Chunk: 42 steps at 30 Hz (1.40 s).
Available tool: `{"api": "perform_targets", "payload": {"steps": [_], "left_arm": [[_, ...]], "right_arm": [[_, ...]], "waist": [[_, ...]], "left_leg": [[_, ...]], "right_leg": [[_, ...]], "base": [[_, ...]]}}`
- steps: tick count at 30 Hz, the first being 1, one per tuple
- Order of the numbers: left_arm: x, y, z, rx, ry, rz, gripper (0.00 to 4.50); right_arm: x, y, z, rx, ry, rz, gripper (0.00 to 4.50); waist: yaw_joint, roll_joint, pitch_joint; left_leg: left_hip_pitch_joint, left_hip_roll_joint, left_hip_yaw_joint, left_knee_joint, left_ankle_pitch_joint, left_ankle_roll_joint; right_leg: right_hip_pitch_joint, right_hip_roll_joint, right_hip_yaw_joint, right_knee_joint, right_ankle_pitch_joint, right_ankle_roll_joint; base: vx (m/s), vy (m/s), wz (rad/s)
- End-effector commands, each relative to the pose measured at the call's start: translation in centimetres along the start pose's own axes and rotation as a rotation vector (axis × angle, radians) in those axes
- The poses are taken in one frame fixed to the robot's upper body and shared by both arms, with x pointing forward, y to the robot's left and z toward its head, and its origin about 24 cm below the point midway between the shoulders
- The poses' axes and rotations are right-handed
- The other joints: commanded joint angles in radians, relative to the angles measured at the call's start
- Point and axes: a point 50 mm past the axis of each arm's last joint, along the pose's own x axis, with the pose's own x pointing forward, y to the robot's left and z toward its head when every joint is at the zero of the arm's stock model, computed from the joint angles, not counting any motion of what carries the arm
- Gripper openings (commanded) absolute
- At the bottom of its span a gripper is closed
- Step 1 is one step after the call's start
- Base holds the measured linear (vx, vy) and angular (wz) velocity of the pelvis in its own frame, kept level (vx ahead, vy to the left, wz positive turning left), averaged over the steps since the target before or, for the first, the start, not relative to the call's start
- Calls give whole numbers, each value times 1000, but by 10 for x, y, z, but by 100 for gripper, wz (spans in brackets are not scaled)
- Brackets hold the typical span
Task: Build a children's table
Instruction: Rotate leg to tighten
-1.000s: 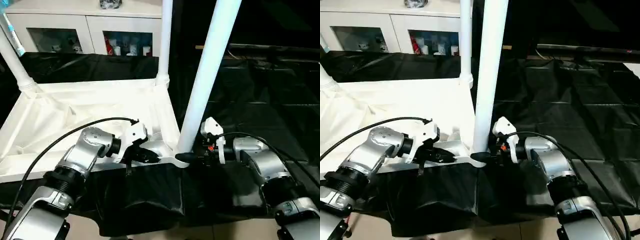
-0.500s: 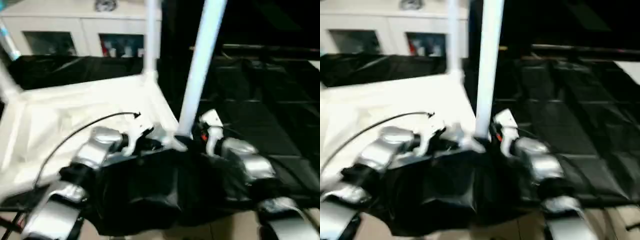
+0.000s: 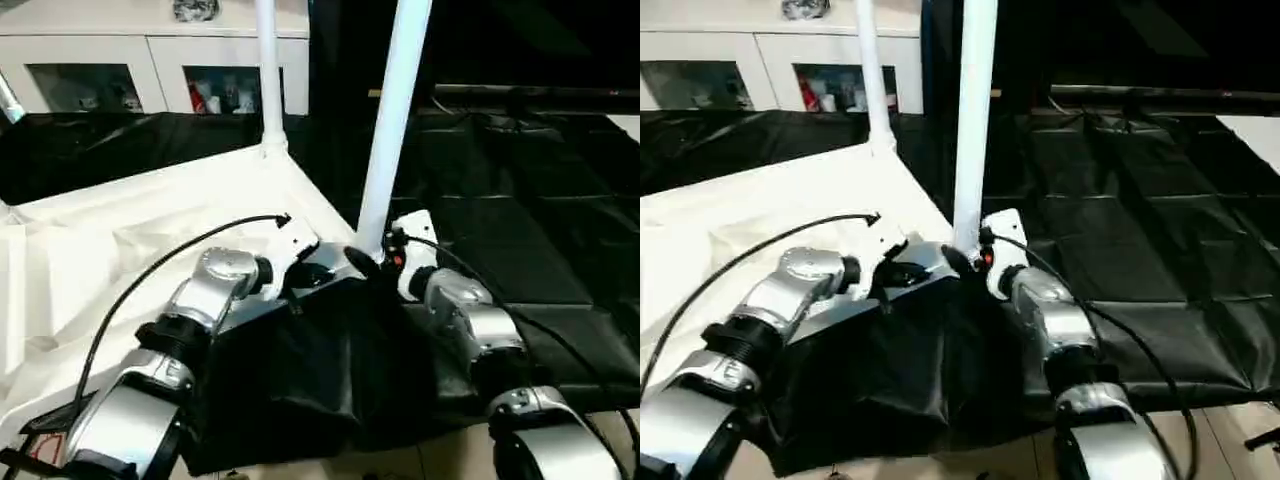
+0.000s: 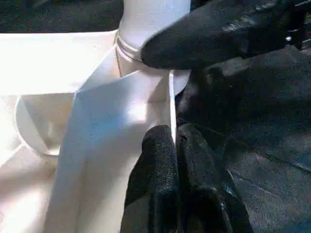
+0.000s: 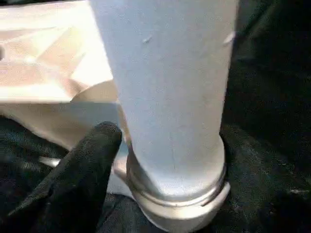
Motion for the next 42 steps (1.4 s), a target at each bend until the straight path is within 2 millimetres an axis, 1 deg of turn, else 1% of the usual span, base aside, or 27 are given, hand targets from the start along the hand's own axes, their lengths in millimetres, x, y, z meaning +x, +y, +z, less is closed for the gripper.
{"api": "perform_targets", "payload": {"steps": [1, 2, 3, 4, 7, 8, 9, 11, 12, 13, 14, 16, 20, 21, 23, 26, 28, 30, 31, 32, 34, 36, 37, 39, 40, 41, 42], "left_arm": [[6, -7, 8, 59, -14, -62, 0], [1, -6, 5, 85, -2, -84, 0], [1, -6, 5, 85, -2, -84, 0], [-3, -6, 3, 97, 0, -118, 0], [-11, -9, 0, 113, 9, -208, 0], [-13, -9, -1, 121, 11, -221, 0], [-15, -10, -2, 124, 16, -236, 0], [-18, -12, -3, 131, 22, -269, 0], [-20, -13, -4, 132, 27, -289, 0], [-22, -14, -6, 137, 34, -319, 0], [-23, -15, -7, 138, 37, -326, 0], [-26, -16, -9, 139, 44, -352, 0], [-27, -16, -10, 139, 56, -367, 0], [-29, -17, -11, 139, 65, -377, 0], [-30, -17, -12, 139, 72, -381, 0], [-31, -17, -12, 138, 79, -389, 0], [-31, -17, -13, 137, 78, -390, 0], [-30, -17, -12, 131, 70, -379, 0], [-29, -15, -11, 122, 62, -356, 0], [-28, -13, -9, 119, 55, -334, 0], [-27, -9, -8, 108, 49, -286, 0], [-24, -7, -5, 102, 40, -261, 0], [-22, -6, -3, 91, 29, -237, 0], [-17, -3, 2, 84, 10, -189, 0], [-13, -1, 6, 74, -3, -157, 0], [-7, 1, 11, 53, -18, -107, 0], [-5, 1, 12, 47, -21, -95, 0]], "right_arm": [[10, 26, -2, -45, 31, 176, 381], [-1, 17, -1, -82, 45, 212, 381], [-1, 17, -1, -82, 45, 212, 381], [-8, 13, 0, -96, 51, 246, 381], [-23, 8, 1, -114, 72, 345, 381], [-26, 7, 1, -133, 81, 366, 381], [-29, 6, 0, -142, 92, 381, 381], [-33, 5, -1, -151, 111, 410, 381], [-35, 5, -2, -152, 122, 429, 381], [-39, 5, -3, -156, 140, 460, 381], [-40, 6, -3, -159, 147, 469, 381], [-43, 6, -4, -164, 169, 499, 381], [-46, 6, -5, -166, 187, 525, 381], [-48, 7, -6, -165, 199, 545, 381], [-48, 8, -6, -162, 203, 556, 356], [-48, 10, -5, -150, 205, 574, 336], [-47, 12, -5, -138, 203, 583, 312], [-47, 13, -6, -125, 197, 583, 300], [-46, 14, -7, -109, 188, 578, 291], [-46, 15, -8, -99, 184, 571, 291], [-45, 16, -10, -87, 178, 556, 270], [-43, 18, -12, -74, 167, 540, 262], [-41, 19, -13, -66, 154, 518, 259], [-35, 21, -14, -39, 132, 460, 255], [-29, 21, -16, -19, 116, 397, 254], [-21, 21, -18, 9, 108, 311, 254], [-19, 22, -19, 16, 107, 290, 253]], "waist": [[2, 9, -63], [3, 6, -66], [5, 7, -67], [10, 7, -68], [20, 7, -69], [21, 7, -68], [26, 8, -68], [30, 6, -64], [30, 6, -64], [34, 3, -62], [35, 5, -61], [37, 7, -62], [41, 5, -64], [44, -1, -64], [47, 1, -63], [51, 2, -64], [51, 3, -65], [50, 3, -65], [52, 6, -66], [51, 7, -66], [52, 6, -66], [51, 9, -62], [50, 9, -61], [48, 6, -59], [45, 5, -59], [41, 4, -59], [37, 5, -58]], "left_leg": [[6, 25, -18, -71, -343, 25], [1, 26, -17, -69, -318, 31], [0, 27, -17, -69, -303, 35], [3, 28, -12, -67, -288, 45], [1, 34, -10, -66, -249, 60], [1, 35, -9, -65, -247, 63], [3, 36, -9, -66, -249, 60], [7, 35, -7, -67, -277, 46], [7, 35, -7, -67, -277, 46], [7, 36, -9, -70, -291, 38], [8, 36, -9, -70, -295, 38], [11, 36, -9, -70, -302, 32], [8, 36, -9, -69, -281, 31], [8, 36, -9, -69, -275, 33], [8, 36, -8, -69, -267, 35], [9, 35, -8, -68, -260, 32], [8, 35, -8, -68, -260, 32], [8, 35, -8, -68, -261, 29], [9, 35, -9, -67, -258, 27], [9, 35, -8, -67, -259, 27], [9, 35, -8, -68, -263, 26], [12, 33, -9, -69, -295, 19], [16, 32, -9, -69, -315, 13], [20, 29, -12, -69, -336, 4], [18, 28, -13, -70, -337, 4], [16, 26, -15, -70, -335, -2], [17, 25, -16, -70, -337, -5]], "right_leg": [[41, -53, 47, -80, -382, -172], [48, -55, 48, -72, -338, -191], [50, -54, 48, -70, -317, -196], [49, -52, 49, -68, -283, -208], [54, -52, 48, -57, -226, -232], [52, -53, 49, -56, -219, -235], [51, -52, 48, -56, -222, -237], [47, -56, 50, -62, -281, -230], [47, -56, 50, -62, -281, -230], [49, -56, 50, -65, -322, -216], [48, -55, 50, -66, -331, -212], [45, -56, 51, -67, -339, -206], [47, -56, 52, -63, -313, -207], [48, -57, 52, -62, -315, -207], [47, -57, 52, -63, -318, -203], [46, -57, 52, -63, -318, -202], [47, -57, 52, -62, -313, -203], [47, -56, 52, -62, -311, -202], [47, -56, 52, -61, -303, -205], [47, -55, 52, -61, -298, -206], [47, -56, 51, -62, -298, -205], [45, -55, 50, -69, -348, -194], [42, -56, 50, -74, -386, -183], [40, -58, 48, -82, -442, -165], [41, -57, 47, -84, -458, -156], [40, -60, 45, -89, -492, -137], [38, -60, 45, -90, -506, -132]], "base": [[0, 0, 0], [0, 0, 0], [0, 0, 0], [0, 0, 0], [0, 0, 0], [0, 0, 0], [0, 0, 0], [0, 0, 0], [0, 0, 0], [0, 0, 0], [0, 0, 0], [0, 0, 0], [0, 0, 0], [0, 0, 0], [0, 0, 0], [0, 0, 0], [0, 0, 0], [0, 0, 0], [0, 0, 0], [0, 0, 0], [0, 0, 0], [0, 0, 0], [0, 0, 0], [0, 0, 0], [0, 0, 0], [0, 0, 0], [0, 0, 0]]}}
